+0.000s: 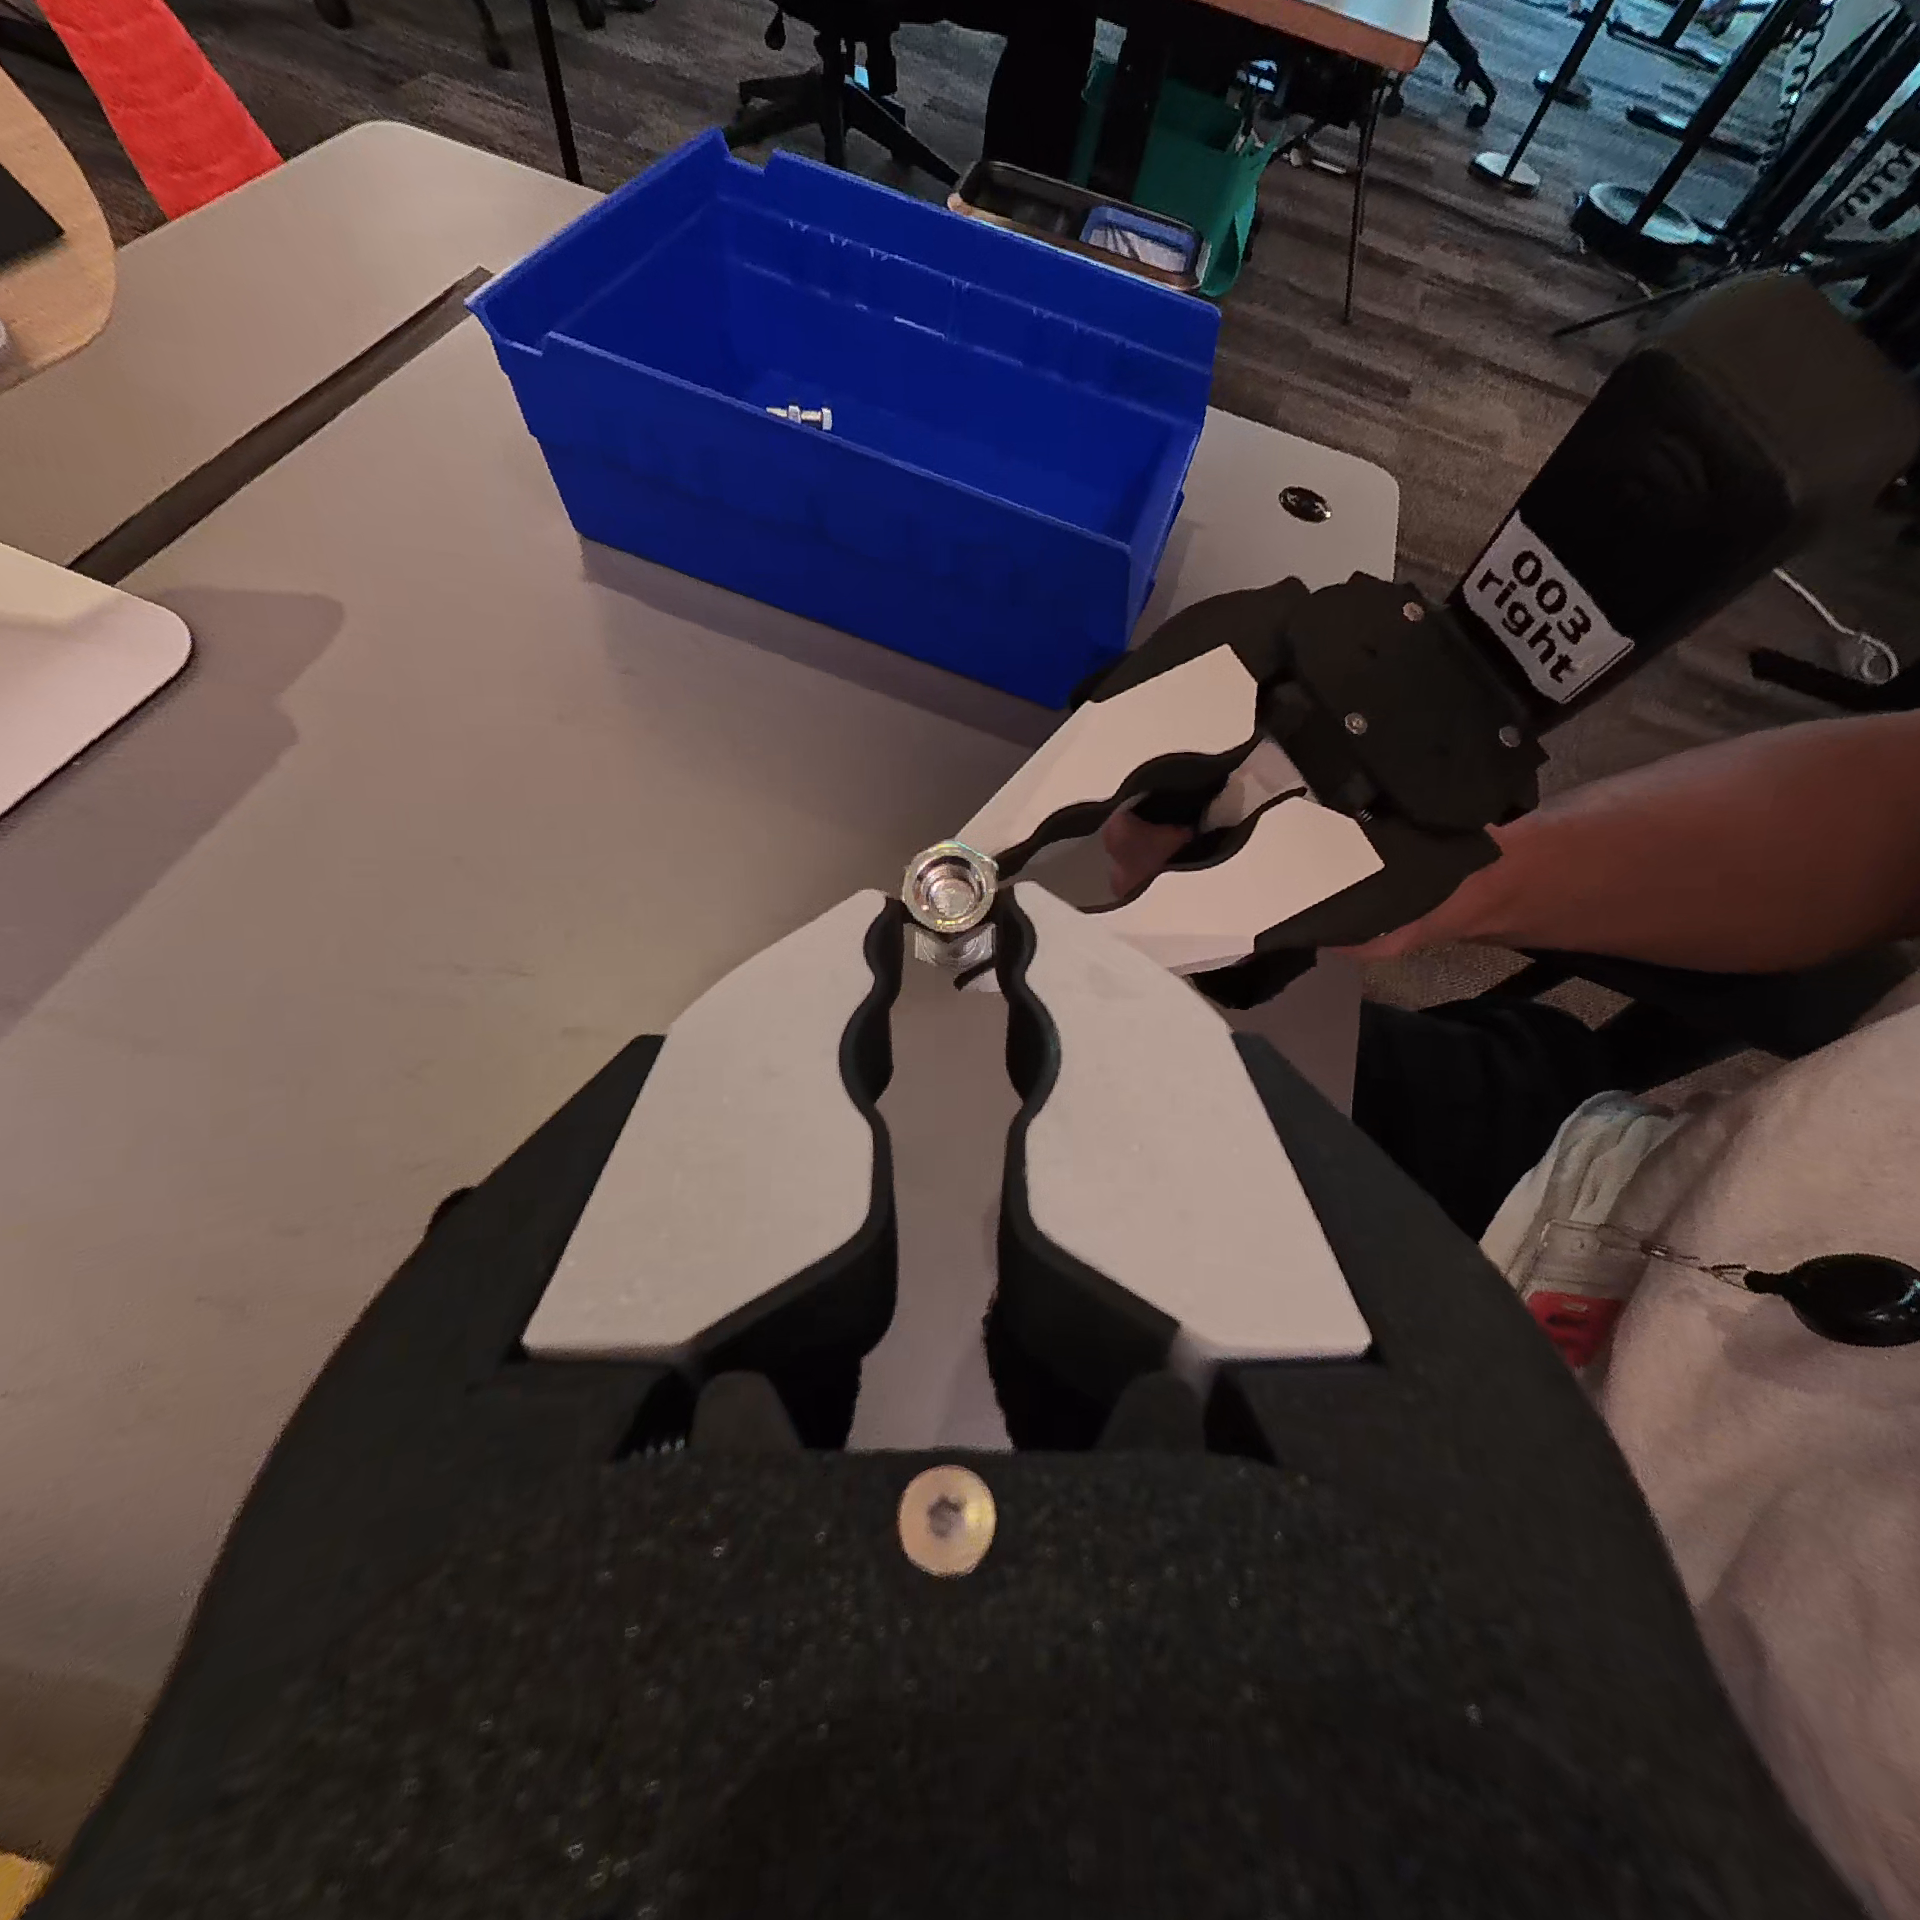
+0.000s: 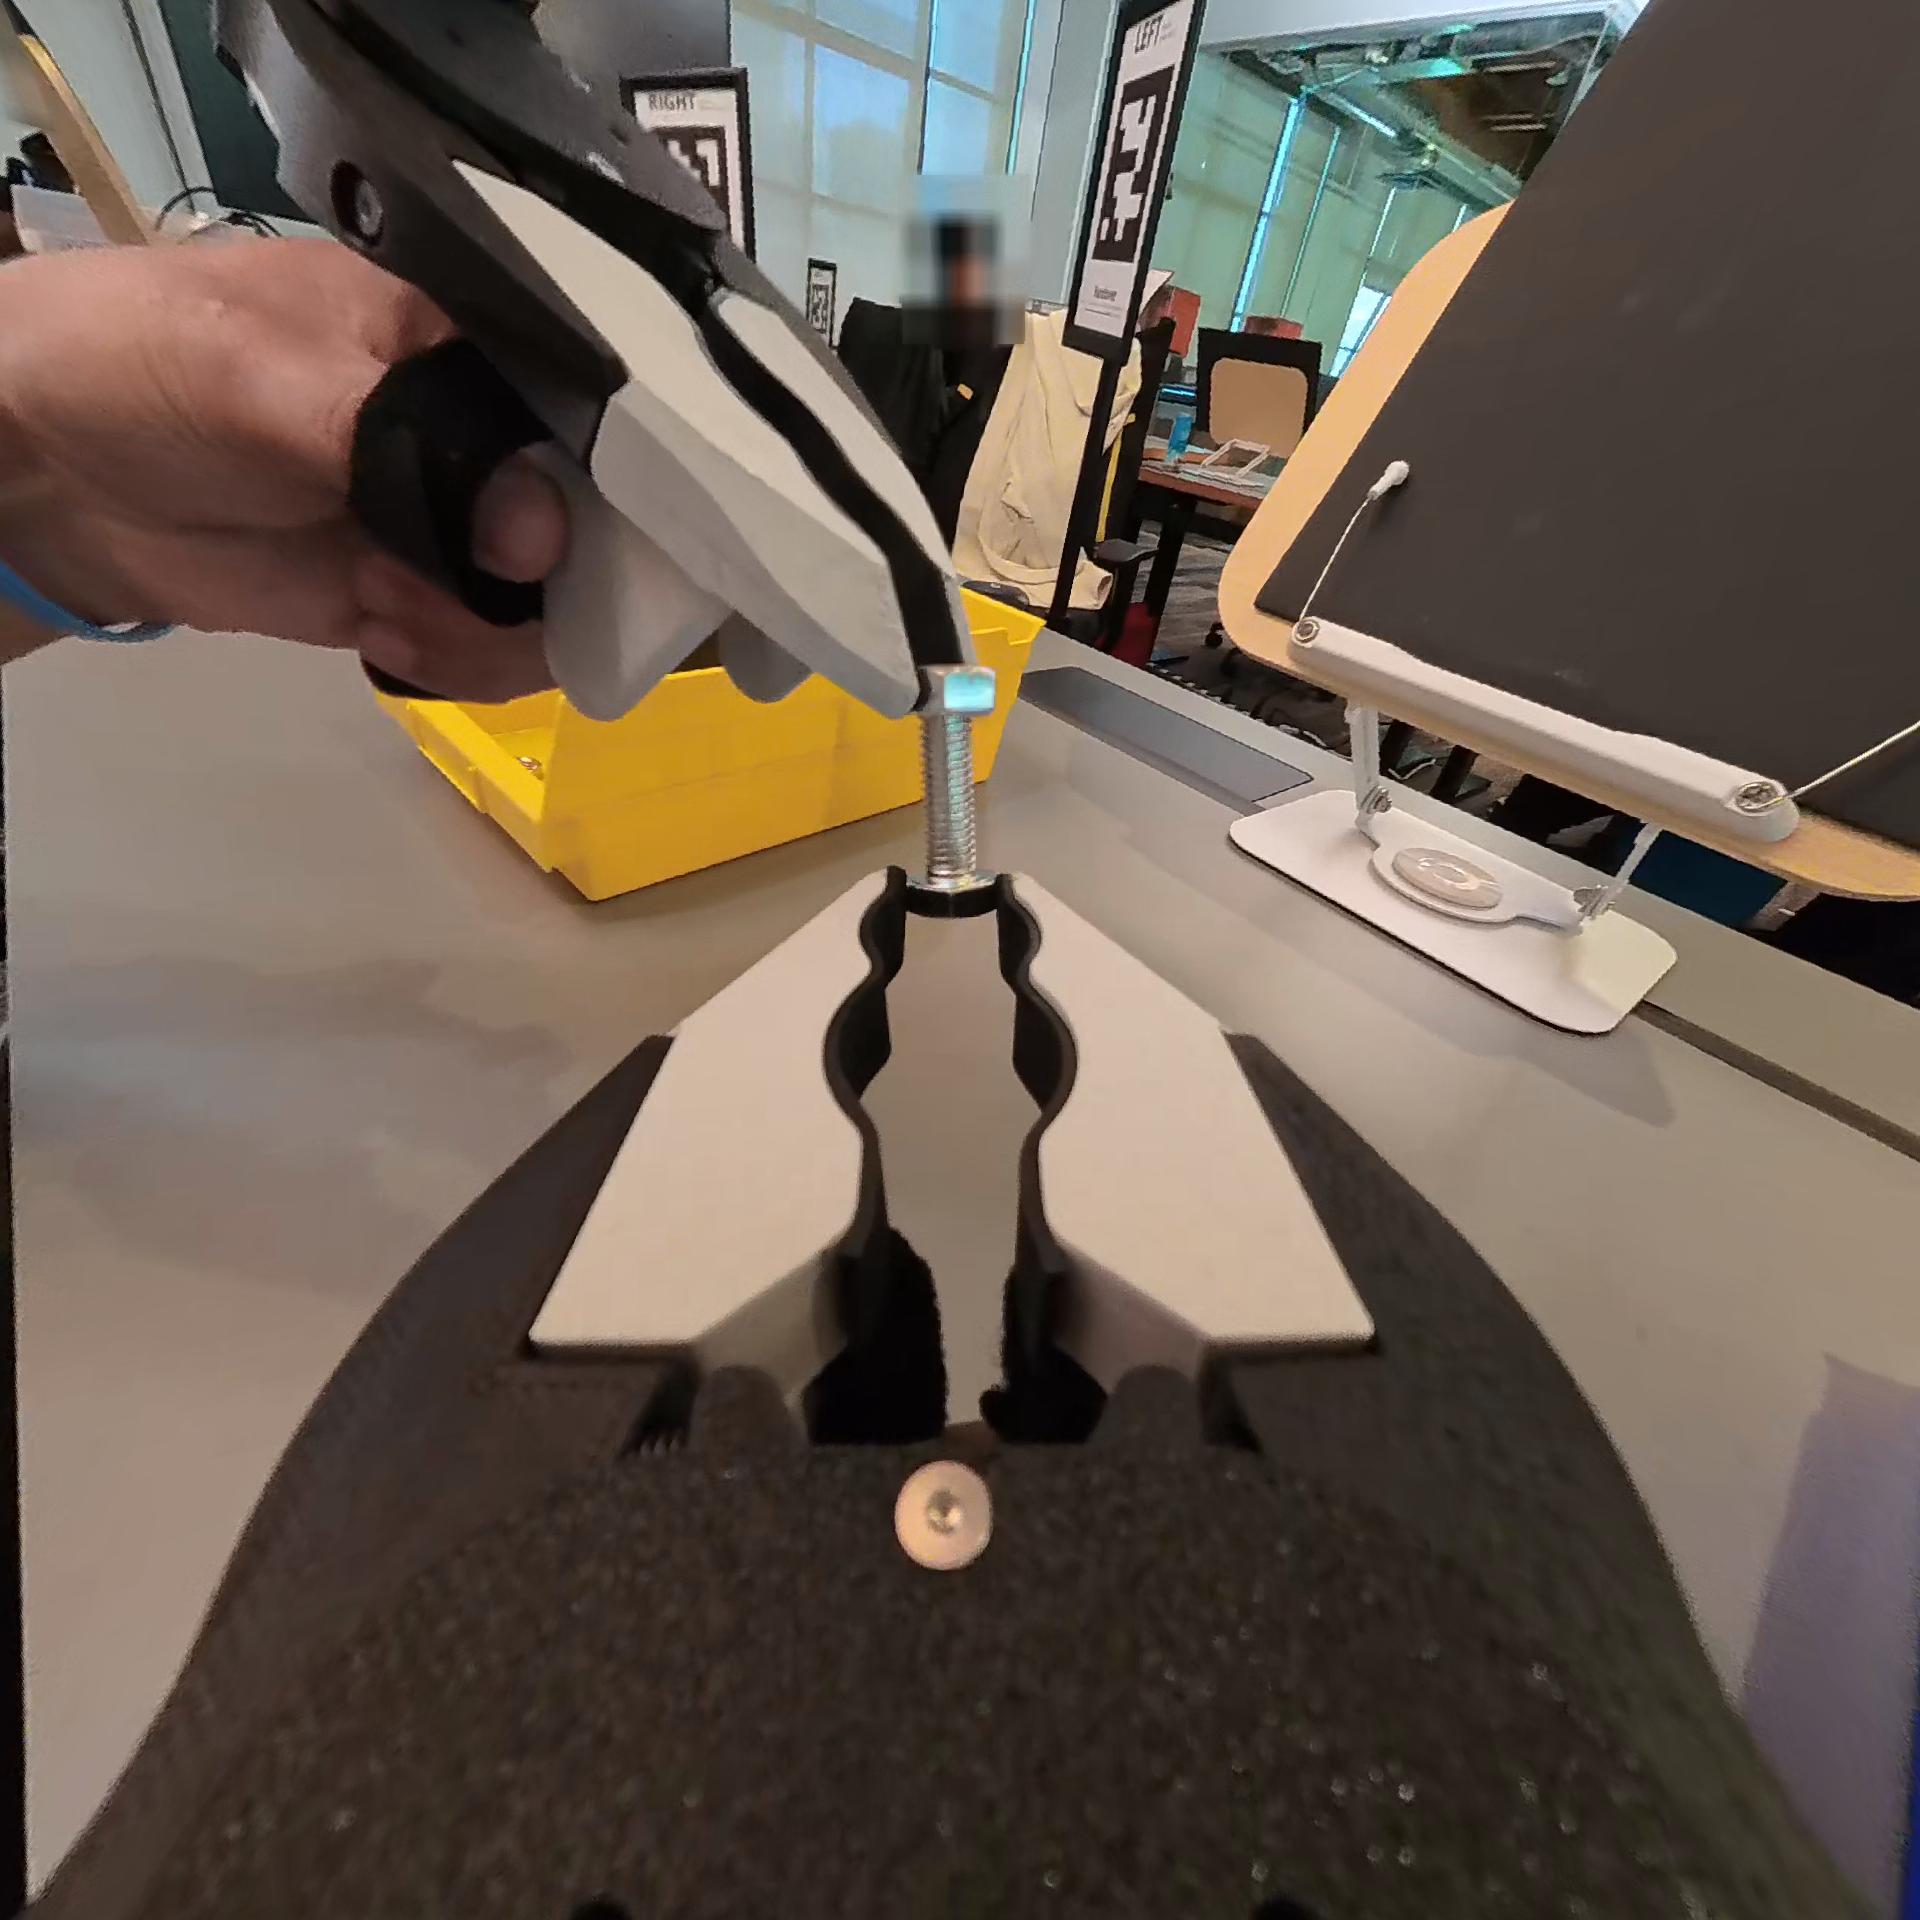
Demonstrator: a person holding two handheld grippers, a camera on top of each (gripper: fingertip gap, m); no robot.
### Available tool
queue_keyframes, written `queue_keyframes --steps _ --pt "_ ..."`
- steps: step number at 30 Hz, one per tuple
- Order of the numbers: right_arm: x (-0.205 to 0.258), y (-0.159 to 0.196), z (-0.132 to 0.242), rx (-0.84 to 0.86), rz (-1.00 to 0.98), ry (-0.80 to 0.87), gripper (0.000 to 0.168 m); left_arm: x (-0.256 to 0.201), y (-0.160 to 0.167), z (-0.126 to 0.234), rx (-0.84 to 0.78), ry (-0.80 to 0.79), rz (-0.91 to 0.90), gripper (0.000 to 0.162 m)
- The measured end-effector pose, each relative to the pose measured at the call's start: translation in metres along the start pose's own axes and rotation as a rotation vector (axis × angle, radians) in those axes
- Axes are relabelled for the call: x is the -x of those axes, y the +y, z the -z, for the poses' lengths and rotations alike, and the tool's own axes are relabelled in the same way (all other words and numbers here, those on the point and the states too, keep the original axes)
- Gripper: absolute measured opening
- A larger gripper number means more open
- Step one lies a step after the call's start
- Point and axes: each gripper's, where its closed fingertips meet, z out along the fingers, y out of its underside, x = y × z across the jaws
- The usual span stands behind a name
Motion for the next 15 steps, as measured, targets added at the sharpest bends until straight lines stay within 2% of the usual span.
queue_keyframes --steps 7,11,15 --pt "-0.002 0.002 0.001 0.030 0.028 0.043 0.017 0.002 0.002 -0.001 -0.017 -0.031 0.018 0.017" --pt "0.003 0.000 0.003 0.017 -0.018 -0.030 0.017 -0.002 0.003 0.001 0.004 0.006 -0.025 0.017" --pt "0.014 0.002 0.004 0.030 -0.059 -0.157 0.017 -0.008 0.010 0.006 0.099 0.065 -0.121 0.017"
